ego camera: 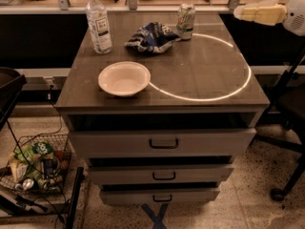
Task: Place 7up can into paper bowl
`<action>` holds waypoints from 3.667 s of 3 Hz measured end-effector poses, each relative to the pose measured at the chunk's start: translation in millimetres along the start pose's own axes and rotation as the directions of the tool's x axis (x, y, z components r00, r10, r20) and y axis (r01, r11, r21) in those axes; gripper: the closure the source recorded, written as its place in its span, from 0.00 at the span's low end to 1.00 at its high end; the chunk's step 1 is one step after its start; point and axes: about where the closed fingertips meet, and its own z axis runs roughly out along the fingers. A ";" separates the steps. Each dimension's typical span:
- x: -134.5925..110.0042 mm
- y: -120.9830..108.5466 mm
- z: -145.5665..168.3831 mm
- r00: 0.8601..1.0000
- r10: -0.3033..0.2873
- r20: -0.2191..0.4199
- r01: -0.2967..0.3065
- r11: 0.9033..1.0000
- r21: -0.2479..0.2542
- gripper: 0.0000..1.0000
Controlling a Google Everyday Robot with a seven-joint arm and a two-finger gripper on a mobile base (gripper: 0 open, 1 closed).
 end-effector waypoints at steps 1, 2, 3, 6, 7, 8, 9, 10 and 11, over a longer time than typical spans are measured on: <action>0.3 1.6 0.6 1.000 0.001 -0.001 -0.001 1.000 -0.005 0.00; 16.0 4.1 16.9 0.999 0.019 -0.030 -0.019 1.000 0.024 0.00; 42.2 0.2 48.6 0.995 0.025 -0.099 -0.020 0.999 0.049 0.00; 109.8 -21.5 140.8 0.982 0.076 -0.171 -0.071 0.997 0.033 0.00; 128.5 -12.7 159.4 0.978 0.122 -0.167 -0.120 0.992 0.022 0.00; 142.7 -2.3 175.8 0.974 0.152 -0.169 -0.153 0.988 0.009 0.00; 152.1 2.0 186.8 0.971 0.169 -0.171 -0.171 0.985 0.009 0.00; 160.0 2.3 196.5 0.969 0.184 -0.167 -0.184 0.983 0.012 0.00; 182.0 6.9 220.5 0.961 0.208 -0.184 -0.215 0.976 -0.019 0.00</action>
Offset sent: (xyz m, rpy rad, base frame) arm 0.0434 0.0195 -0.0420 0.0172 0.0900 -0.1046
